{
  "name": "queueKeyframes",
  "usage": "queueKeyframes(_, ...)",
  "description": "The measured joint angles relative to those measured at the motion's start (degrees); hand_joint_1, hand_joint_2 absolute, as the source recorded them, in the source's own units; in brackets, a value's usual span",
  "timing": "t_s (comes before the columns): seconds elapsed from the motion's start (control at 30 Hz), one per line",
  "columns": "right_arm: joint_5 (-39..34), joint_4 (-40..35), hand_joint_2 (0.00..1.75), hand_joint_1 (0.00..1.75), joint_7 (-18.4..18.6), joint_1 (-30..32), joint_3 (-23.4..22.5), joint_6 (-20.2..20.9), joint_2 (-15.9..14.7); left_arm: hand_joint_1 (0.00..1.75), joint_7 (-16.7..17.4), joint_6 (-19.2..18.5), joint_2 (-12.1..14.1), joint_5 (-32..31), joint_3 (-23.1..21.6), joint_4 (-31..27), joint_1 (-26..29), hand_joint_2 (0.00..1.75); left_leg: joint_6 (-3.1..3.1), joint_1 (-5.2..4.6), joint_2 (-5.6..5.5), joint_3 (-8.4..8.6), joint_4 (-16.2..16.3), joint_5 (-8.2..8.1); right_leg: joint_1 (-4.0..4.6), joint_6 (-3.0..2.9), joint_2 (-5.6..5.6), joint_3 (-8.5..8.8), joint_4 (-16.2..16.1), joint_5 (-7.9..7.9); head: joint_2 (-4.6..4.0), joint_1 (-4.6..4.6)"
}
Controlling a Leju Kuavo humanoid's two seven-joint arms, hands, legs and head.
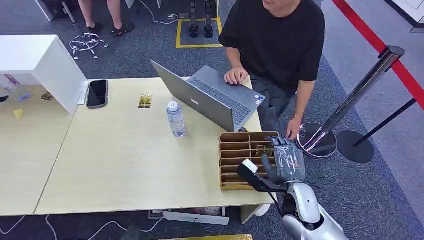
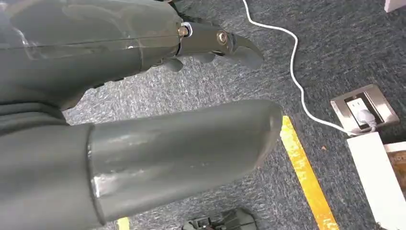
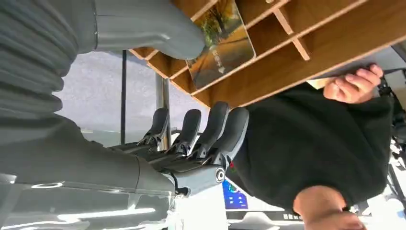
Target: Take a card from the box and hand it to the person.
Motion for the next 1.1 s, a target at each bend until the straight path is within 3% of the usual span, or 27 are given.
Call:
queueKeyframes(0.33,0.3,2.8,1.75,0.86,0.3,-0.7,0.3,3.2,-0.6,0.00,0.1,-0.1,-0.1,-0.3,-0.3,0.0,-0.2,0.00,0.00,0.00,0.00,0.01,0.0,0.00,0.00,0.00,0.00,0.00,0.0,0.00,0.00,0.00)
queueKeyframes(0.83,-0.8,4.1,1.75,1.03,0.4,-1.6,0.8,2.8,-0.7,0.00,0.1,-0.1,-0.1,-0.7,-0.3,0.0,-0.4,0.00,0.00,0.00,0.00,0.08,0.0,0.00,0.00,0.01,0.02,0.05,0.0,0.02,0.00,0.00)
queueKeyframes(1.03,-0.9,4.2,1.75,1.31,0.3,-1.6,0.8,2.4,-0.7,0.00,0.1,-0.1,-0.1,-0.7,-0.3,0.0,-0.4,0.00,0.00,0.00,0.00,0.08,0.0,0.00,0.00,0.01,0.02,0.06,0.0,0.02,0.00,0.00)
queueKeyframes(1.1,-0.9,4.3,1.75,1.33,0.3,-1.7,0.8,1.9,-0.7,0.00,0.1,-0.1,-0.1,-0.7,-0.3,0.0,-0.4,0.00,0.00,0.00,0.00,0.08,0.0,0.00,0.00,0.01,0.02,0.06,0.0,0.02,0.00,0.02)
